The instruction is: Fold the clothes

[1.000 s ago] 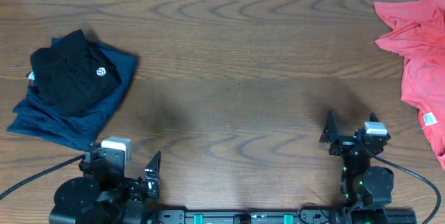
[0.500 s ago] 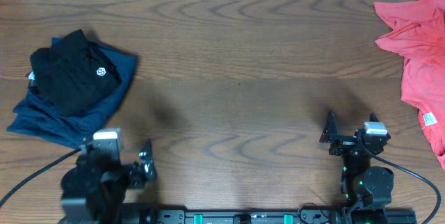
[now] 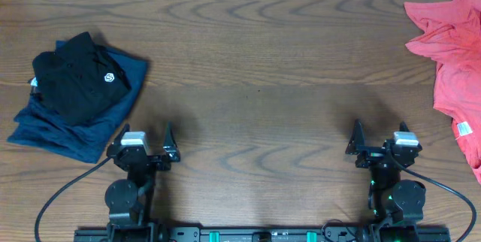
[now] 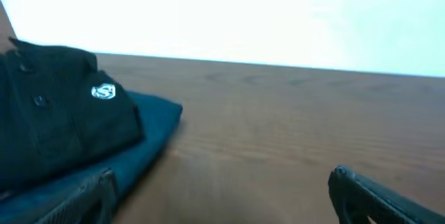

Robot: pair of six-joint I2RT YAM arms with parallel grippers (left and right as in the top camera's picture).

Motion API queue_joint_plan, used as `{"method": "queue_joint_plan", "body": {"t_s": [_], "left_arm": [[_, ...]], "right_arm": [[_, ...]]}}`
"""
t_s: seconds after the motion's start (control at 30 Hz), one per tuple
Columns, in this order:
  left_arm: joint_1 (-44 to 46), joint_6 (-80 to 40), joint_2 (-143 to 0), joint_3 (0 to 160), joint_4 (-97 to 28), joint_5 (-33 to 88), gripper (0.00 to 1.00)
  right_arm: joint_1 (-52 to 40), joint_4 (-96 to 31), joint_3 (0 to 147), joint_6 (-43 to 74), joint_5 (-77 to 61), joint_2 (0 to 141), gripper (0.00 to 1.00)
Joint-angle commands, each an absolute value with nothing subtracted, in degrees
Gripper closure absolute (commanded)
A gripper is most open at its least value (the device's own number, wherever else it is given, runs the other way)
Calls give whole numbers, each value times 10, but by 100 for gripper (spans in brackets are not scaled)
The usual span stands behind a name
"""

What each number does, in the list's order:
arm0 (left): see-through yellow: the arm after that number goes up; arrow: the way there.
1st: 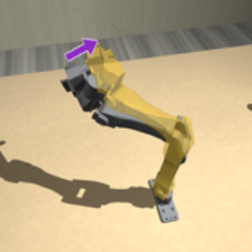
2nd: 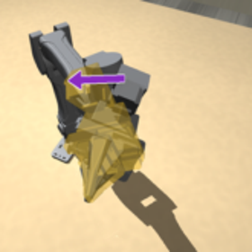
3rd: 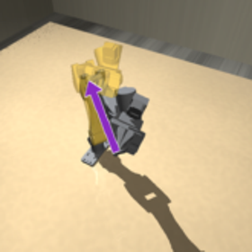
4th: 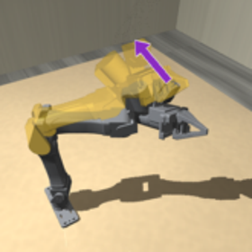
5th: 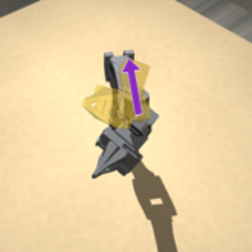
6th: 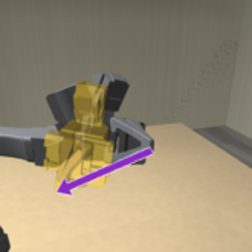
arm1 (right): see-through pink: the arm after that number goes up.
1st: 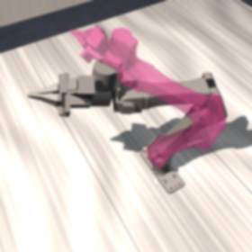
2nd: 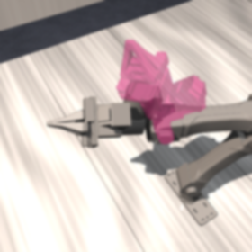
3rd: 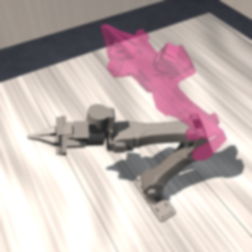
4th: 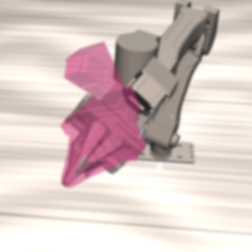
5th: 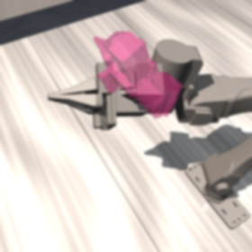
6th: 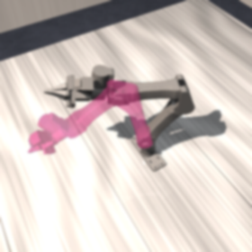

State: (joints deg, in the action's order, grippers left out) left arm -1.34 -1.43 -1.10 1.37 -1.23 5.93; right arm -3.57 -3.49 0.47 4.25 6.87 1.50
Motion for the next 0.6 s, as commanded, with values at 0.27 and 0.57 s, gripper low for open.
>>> {"method": "queue_joint_plan", "body": {"t_s": [0.27, 0.57], "left_arm": [[-12, -9, -4, 3, -36, 59, 2], [-12, -9, -6, 3, -36, 59, 2]], "right_arm": [[-41, -37, 4, 36, 66, 15, 1], [-41, -37, 4, 36, 66, 15, 1]]}}
